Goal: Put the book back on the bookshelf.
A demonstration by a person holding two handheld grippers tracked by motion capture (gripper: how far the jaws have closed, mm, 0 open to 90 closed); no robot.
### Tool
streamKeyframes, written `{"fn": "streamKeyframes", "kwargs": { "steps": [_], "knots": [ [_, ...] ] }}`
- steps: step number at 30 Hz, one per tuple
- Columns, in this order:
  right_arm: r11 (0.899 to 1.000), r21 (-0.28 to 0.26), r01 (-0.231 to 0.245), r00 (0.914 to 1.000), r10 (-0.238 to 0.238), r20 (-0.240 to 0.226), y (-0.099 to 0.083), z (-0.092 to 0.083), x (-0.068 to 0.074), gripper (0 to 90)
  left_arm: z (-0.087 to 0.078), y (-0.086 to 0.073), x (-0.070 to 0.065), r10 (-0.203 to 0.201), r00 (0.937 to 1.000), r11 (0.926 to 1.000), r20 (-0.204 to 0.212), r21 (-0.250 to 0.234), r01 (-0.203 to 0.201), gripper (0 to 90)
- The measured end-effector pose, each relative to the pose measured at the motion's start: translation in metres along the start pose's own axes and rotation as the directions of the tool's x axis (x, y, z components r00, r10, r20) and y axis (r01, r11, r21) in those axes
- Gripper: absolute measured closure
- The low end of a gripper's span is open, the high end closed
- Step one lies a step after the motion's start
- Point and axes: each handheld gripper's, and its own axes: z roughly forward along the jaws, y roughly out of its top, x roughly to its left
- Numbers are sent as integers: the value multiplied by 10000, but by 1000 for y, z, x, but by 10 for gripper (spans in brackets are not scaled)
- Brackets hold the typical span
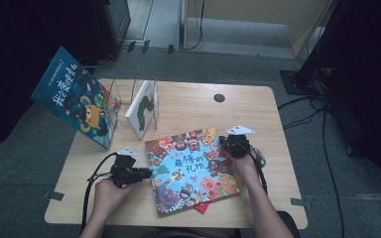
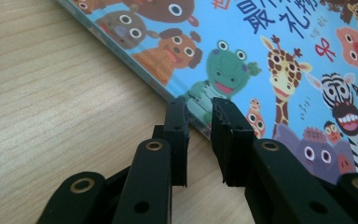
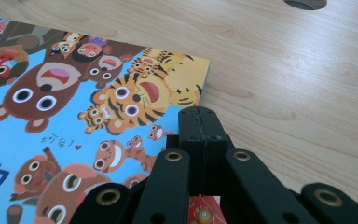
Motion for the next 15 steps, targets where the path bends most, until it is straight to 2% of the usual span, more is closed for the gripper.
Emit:
{"fn": "streamKeyframes", "kwargs": {
  "steps": [5,7,11,15],
  "knots": [
    [9999,145,-14,9999,16,-104,-1,-6,2,900,-5,-4,-1,116,9999,9998,-66,-151,-117,797],
    [9998,196,-22,9999,24,-143,-2,-9,3,900,-5,-8,-3,-128,9999,9997,77,-224,130,808],
    [9993,322,-210,9993,220,-305,-4,-12,4,900,-2,-14,-6,-189,9997,9997,156,-138,191,848],
    [9991,358,-231,9988,245,-413,-6,-14,5,900,1,-15,-9,-10,9997,10000,227,49,9,881]
  ]
}}
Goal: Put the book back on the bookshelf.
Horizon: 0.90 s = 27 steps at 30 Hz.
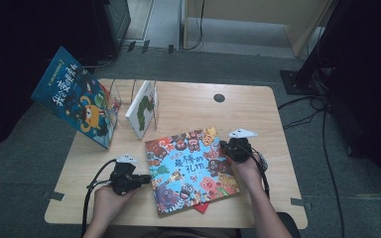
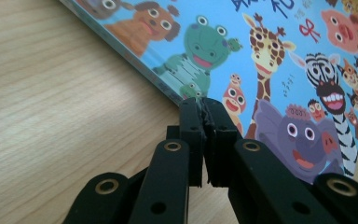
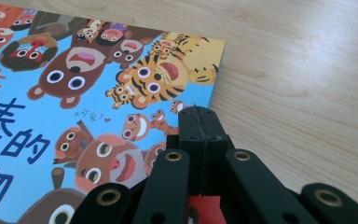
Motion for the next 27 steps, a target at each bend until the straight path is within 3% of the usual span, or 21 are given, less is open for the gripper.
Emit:
{"fn": "streamKeyframes", "kwargs": {
  "steps": [12,18,26,27],
  "knots": [
    [10000,69,26,9996,-24,-264,-1,-1,3,900,2,-1,-4,-13,10000,10000,-87,-98,12,900],
    [9998,-190,72,10000,-72,-13,0,3,1,900,10,-1,-11,20,9993,9998,384,-189,-13,900],
    [9992,-391,84,9998,-77,189,1,6,-6,900,19,2,-21,112,9981,9995,608,-305,-93,900],
    [9991,-398,109,9997,-101,201,1,6,-6,900,19,4,-20,77,9985,9996,546,-266,-62,865]
  ]
}}
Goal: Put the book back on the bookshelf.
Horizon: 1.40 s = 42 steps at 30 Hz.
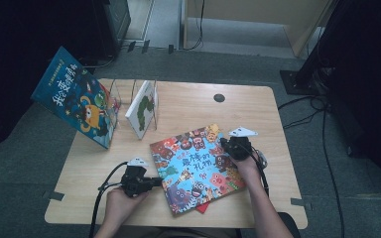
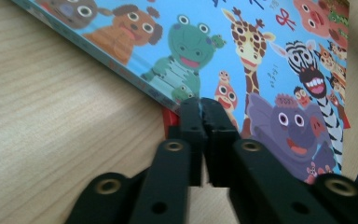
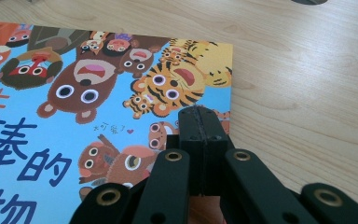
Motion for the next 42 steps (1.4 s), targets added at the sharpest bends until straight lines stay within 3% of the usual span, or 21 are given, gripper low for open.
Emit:
{"fn": "streamKeyframes", "kwargs": {
  "steps": [3,7,14,20,26,30,42],
  "knots": [
    [10000,7,-62,10000,62,-69,0,-2,0,894,-1,4,5,175,9995,9998,-270,127,-171,826],
    [9999,-6,-166,9997,166,-191,0,-7,0,849,-6,12,14,173,9995,9998,-268,52,-172,743],
    [9996,97,-270,9990,274,-359,-6,-12,1,702,-9,22,30,-150,9996,9999,-236,-85,148,515],
    [9995,147,-278,9983,285,-503,-15,-21,2,564,-6,33,39,45,9993,10000,-375,37,-44,445],
    [9995,127,-275,9982,281,-532,-23,-31,3,554,-4,44,46,123,9988,9999,-467,-35,-125,431],
    [9997,159,-205,9988,212,-435,-29,-38,3,587,-4,50,49,164,9984,9997,-537,-194,-174,432],
    [9992,147,-372,9984,378,-424,-42,-53,5,672,-1,68,62,375,9967,9992,-715,-80,-382,455]
  ]
}}
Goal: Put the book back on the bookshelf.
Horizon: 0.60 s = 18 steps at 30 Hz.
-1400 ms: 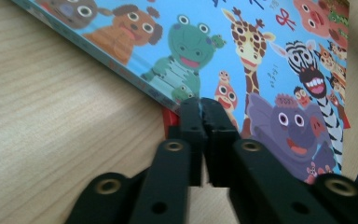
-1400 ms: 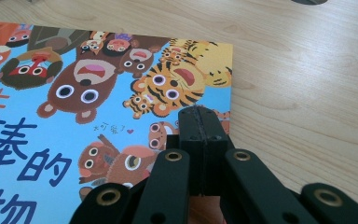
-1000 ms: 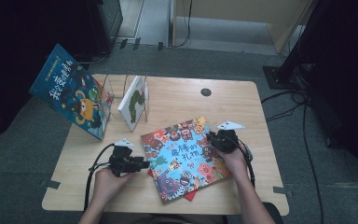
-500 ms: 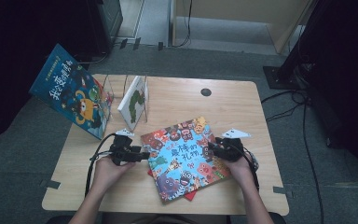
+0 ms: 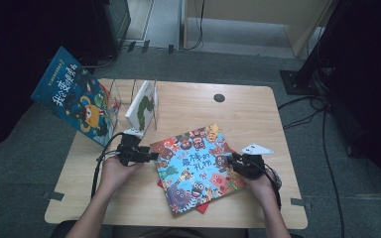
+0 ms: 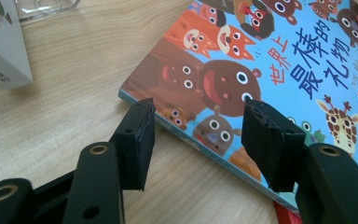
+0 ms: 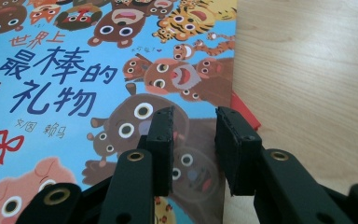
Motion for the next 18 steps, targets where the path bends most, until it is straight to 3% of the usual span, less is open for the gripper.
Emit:
{"fn": "streamKeyframes", "kwargs": {
  "steps": [2,5,8,11,14,18],
  "knots": [
    [9996,-34,-265,9996,265,-60,-3,-3,0,684,1,3,1,64,10000,10000,-43,-12,-65,463],
    [10000,1,-95,9999,95,-31,-7,-8,3,744,0,7,6,68,10000,10000,-28,-2,-68,485],
    [9999,55,108,9999,-108,-14,-12,-14,8,792,0,9,11,-38,9998,10000,171,66,37,556],
    [9999,66,99,9999,-100,23,-17,-19,11,820,-1,11,13,69,9999,9999,113,-106,-68,662],
    [10000,47,-32,10000,32,26,-21,-23,11,860,0,14,18,-112,9993,9997,345,-211,119,742],
    [9999,83,-100,9999,100,83,-27,-30,13,898,5,17,23,207,9992,9997,330,-114,-203,870]
  ]
}}
